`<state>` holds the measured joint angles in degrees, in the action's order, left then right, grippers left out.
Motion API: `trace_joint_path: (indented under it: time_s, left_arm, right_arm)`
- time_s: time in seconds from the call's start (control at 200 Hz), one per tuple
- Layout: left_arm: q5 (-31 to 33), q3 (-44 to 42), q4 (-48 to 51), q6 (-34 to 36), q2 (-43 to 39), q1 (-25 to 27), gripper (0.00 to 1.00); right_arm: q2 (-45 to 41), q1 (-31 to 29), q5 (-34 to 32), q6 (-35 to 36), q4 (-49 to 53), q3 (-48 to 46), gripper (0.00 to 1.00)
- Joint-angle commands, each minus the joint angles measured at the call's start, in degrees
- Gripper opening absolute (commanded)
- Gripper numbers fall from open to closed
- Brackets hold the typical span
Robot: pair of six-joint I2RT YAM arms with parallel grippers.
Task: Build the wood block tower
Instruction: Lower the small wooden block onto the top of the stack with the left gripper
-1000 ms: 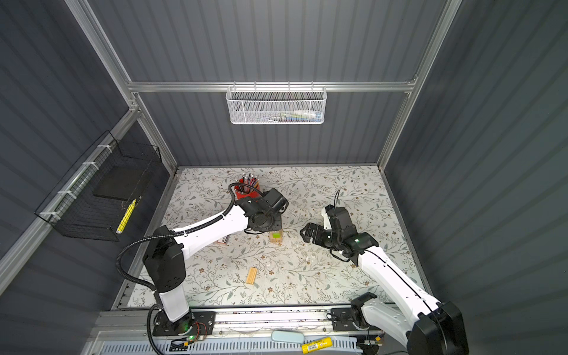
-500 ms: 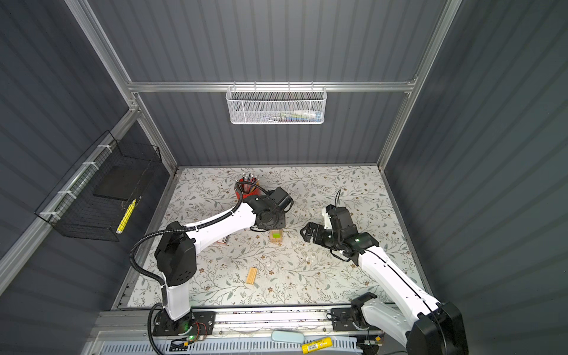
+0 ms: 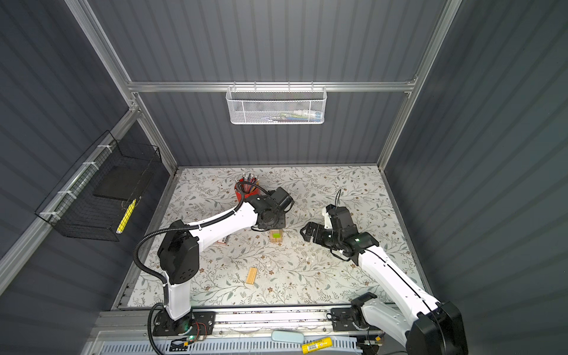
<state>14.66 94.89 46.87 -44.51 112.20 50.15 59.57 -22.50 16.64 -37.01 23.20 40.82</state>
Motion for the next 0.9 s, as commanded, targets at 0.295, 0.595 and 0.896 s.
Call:
trace_joint_path:
  time_s: [0.295, 0.595, 0.896]
  left_arm:
    - [0.3, 2.98, 1.47, 1.43, 2.44, -0.76, 0.18]
    - [-0.77, 3.19, 1.97, 1.88, 2.95, -0.76, 0.25]
    - [-0.77, 3.37, 2.78, 2.36, 2.28, -0.76, 0.39]
  right_arm:
    - [0.55, 0.57, 0.78, 0.27, -0.61, -0.48, 0.99]
    - [0.55, 0.96, 0.97, 0.26, -0.61, -0.65, 0.99]
    - [0.62, 1.06, 1.29, -0.01, -0.56, -0.74, 0.99]
